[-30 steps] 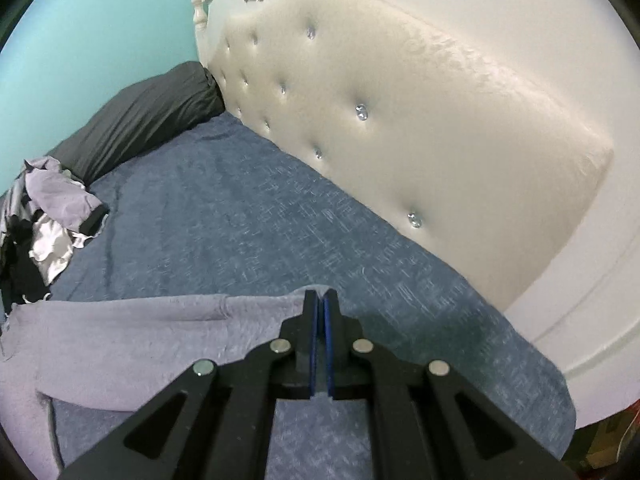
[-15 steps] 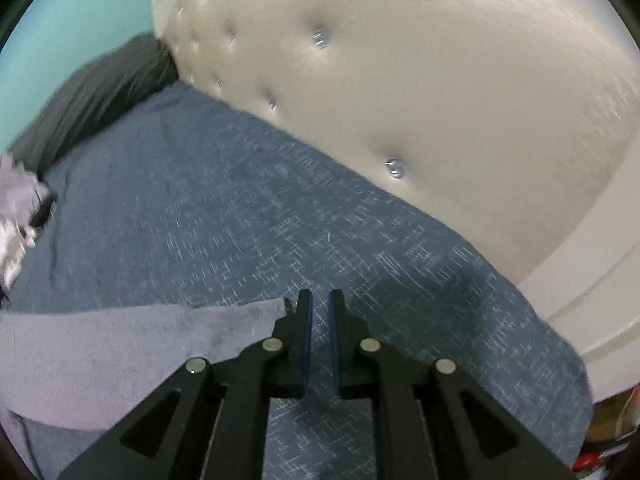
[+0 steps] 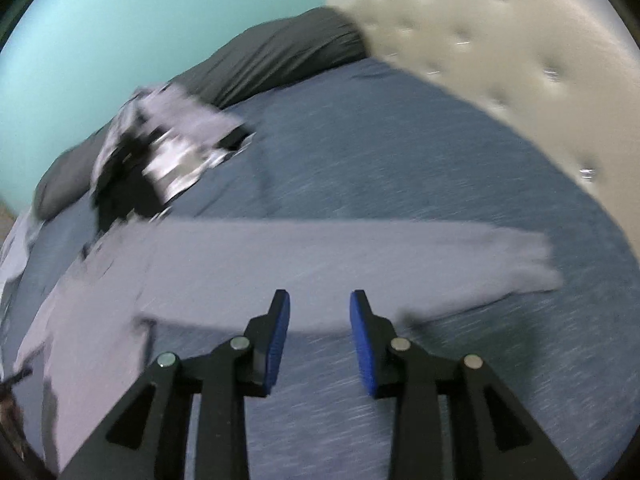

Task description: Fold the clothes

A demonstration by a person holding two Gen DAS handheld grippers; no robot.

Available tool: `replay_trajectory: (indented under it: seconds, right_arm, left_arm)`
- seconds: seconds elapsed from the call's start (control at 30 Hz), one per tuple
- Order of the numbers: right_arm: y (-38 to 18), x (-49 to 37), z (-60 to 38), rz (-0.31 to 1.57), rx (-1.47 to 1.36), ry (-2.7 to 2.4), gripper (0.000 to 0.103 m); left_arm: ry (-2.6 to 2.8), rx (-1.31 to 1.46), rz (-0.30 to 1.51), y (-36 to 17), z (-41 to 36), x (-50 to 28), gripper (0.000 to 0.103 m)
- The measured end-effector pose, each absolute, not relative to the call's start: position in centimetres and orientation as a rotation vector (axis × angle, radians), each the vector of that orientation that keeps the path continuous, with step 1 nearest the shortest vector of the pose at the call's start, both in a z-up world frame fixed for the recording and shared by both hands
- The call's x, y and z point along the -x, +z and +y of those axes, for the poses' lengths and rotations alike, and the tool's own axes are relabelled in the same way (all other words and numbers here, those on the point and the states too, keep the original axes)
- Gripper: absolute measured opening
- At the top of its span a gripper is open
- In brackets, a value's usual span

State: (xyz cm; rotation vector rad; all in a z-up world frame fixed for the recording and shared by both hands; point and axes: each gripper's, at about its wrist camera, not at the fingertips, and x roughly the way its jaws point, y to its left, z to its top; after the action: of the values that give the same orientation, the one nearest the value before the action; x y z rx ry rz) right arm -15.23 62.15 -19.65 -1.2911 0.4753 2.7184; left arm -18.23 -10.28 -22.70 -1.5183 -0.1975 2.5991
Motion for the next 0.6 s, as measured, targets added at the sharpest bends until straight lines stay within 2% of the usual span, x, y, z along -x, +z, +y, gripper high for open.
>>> replay_trajectory:
  seconds: [0.13,0.43,0.6]
  right_arm:
    - [-20.5,14.8,58.2,0.577,1.361,2.756,0.032]
    - [-22.4,13.8,56.2,0.6,1.434,2.695,0.034]
    - [-23.6,13.3,55.9,0.583,1.469,2.682,0.034]
  left_arm:
    - [2.611,1.517,-0.21,-22.3,-11.9,17.1,0.066]
    - [2.6,1.559,-0.253,-23.8,-14.7,15.7,0.067]
    - [2.564,1.583,-0.363,-25.6,-15.6,17.5,0.067]
